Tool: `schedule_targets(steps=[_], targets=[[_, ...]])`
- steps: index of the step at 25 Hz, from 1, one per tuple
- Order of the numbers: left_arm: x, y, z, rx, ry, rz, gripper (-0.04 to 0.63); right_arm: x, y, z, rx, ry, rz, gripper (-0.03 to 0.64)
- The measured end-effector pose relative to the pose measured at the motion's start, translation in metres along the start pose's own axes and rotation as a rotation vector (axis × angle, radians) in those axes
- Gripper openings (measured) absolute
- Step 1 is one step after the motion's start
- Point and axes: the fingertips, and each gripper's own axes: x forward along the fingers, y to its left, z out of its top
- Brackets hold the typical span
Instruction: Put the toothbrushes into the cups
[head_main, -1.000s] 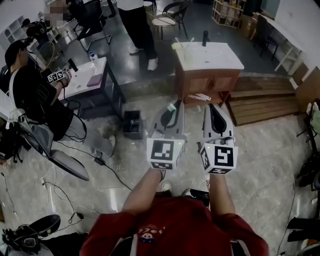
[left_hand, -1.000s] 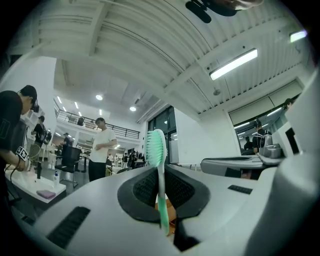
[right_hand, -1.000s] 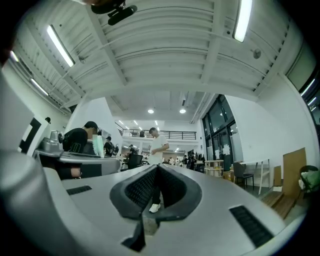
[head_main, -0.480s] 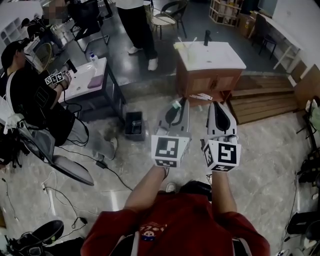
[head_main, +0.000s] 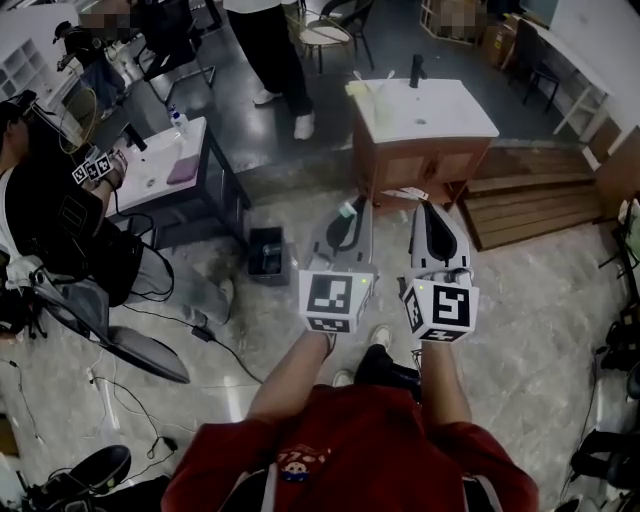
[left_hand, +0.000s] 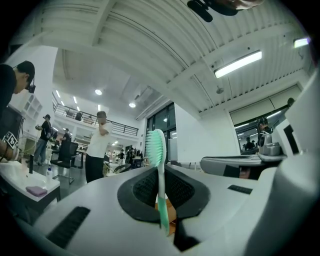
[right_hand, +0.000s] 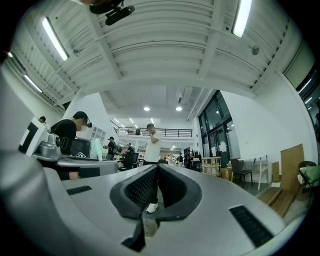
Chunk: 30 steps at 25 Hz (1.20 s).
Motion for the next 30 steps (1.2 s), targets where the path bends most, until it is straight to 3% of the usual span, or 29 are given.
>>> schedule_targets(steps=[18,30], targets=[[0.171,-0.010,-0.016,0.030,0.019,0.016,0.031,0.119,-0.126,-0.037,0.069,0.005,0.008,0.029],[0.237,-0.016,-0.020,0.061,0.013,0.064,0.031,0.164,-0.185,-0.047,0.086,-0.017,0.045,0.029]])
